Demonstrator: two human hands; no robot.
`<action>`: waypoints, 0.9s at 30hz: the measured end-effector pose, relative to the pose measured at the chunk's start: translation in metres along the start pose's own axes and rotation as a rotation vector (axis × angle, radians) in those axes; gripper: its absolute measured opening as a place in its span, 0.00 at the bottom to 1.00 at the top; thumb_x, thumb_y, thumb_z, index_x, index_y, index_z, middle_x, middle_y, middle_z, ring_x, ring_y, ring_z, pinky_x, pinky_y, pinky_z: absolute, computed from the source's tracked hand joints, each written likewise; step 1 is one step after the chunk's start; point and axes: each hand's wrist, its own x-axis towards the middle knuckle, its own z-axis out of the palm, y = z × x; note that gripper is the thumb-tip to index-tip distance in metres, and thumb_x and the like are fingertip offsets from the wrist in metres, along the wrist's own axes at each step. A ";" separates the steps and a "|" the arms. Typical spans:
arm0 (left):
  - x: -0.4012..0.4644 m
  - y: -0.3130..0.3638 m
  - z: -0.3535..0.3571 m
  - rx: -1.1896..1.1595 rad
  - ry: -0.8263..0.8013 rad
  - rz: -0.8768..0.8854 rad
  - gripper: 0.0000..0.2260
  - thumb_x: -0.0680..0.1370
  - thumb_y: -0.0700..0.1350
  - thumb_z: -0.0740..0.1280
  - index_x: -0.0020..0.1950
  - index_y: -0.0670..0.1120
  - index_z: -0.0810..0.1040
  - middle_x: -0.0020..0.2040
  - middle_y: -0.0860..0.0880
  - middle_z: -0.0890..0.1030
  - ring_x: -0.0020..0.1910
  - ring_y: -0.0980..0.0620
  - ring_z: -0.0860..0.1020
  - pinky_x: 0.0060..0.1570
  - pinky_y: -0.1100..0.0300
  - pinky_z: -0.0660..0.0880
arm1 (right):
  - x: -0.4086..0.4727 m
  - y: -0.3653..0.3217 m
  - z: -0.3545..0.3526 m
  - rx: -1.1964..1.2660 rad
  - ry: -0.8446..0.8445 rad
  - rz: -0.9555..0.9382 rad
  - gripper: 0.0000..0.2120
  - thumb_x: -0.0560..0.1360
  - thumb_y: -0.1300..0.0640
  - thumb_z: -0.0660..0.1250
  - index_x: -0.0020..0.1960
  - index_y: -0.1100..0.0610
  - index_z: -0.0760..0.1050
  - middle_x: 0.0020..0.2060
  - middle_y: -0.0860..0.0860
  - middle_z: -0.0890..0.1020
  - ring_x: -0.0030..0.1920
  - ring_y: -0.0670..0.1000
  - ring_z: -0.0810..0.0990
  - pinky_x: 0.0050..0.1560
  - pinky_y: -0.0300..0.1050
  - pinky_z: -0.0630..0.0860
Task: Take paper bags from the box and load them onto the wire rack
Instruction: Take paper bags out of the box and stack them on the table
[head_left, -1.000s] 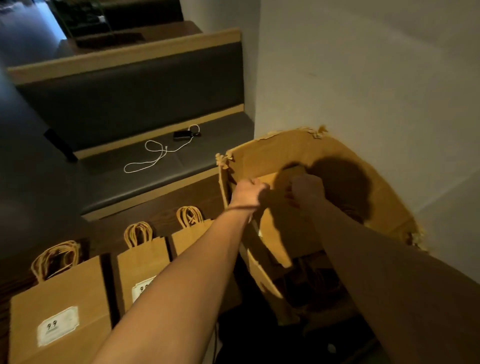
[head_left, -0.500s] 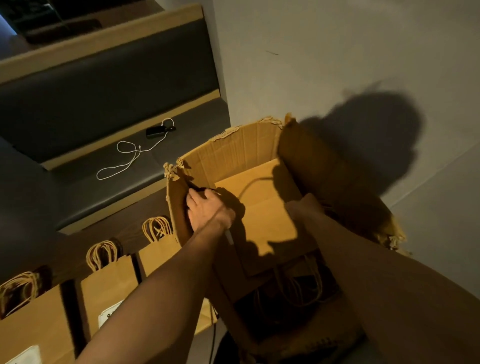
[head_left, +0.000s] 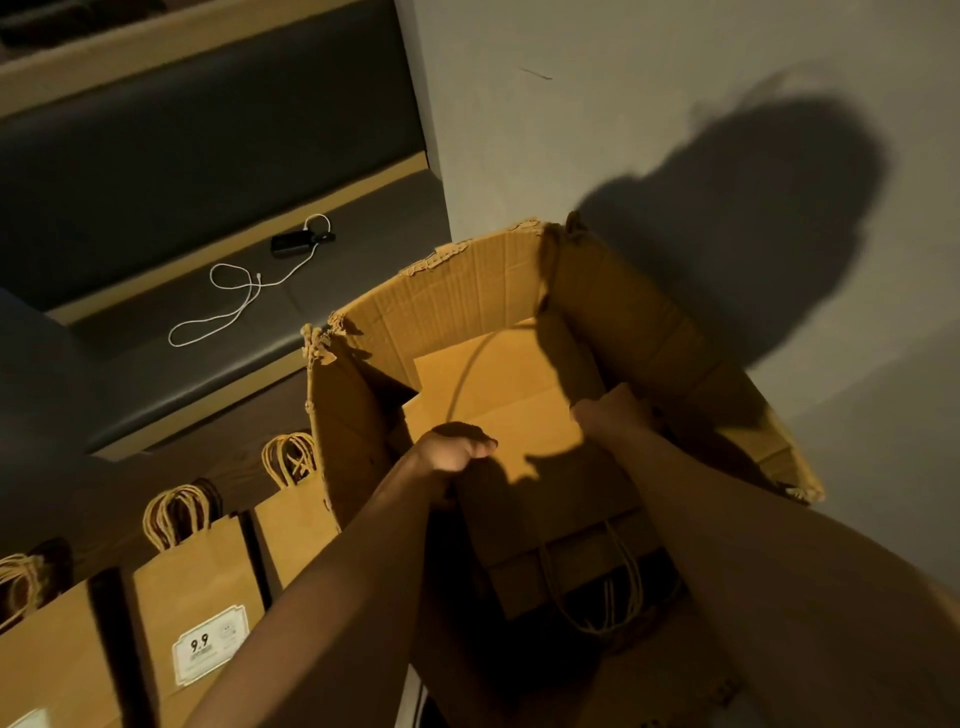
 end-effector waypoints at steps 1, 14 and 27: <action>0.002 0.004 0.000 -0.114 -0.041 0.004 0.21 0.82 0.32 0.58 0.74 0.29 0.61 0.75 0.35 0.65 0.75 0.40 0.65 0.55 0.71 0.69 | 0.000 0.001 0.001 0.010 0.009 -0.003 0.36 0.74 0.50 0.63 0.77 0.57 0.55 0.74 0.59 0.60 0.72 0.64 0.61 0.69 0.59 0.63; -0.039 0.020 -0.022 -0.365 -0.187 0.289 0.14 0.75 0.32 0.69 0.60 0.42 0.79 0.51 0.41 0.84 0.45 0.42 0.83 0.50 0.44 0.80 | -0.032 -0.016 -0.013 0.317 0.084 -0.080 0.32 0.78 0.39 0.60 0.73 0.60 0.63 0.66 0.58 0.72 0.62 0.61 0.72 0.59 0.54 0.71; -0.135 0.039 -0.131 -0.451 -0.081 0.663 0.21 0.75 0.34 0.70 0.67 0.42 0.74 0.58 0.41 0.83 0.54 0.41 0.82 0.52 0.45 0.80 | -0.147 -0.114 -0.013 0.573 0.362 -0.591 0.17 0.75 0.47 0.68 0.38 0.62 0.76 0.42 0.57 0.80 0.47 0.59 0.78 0.47 0.47 0.69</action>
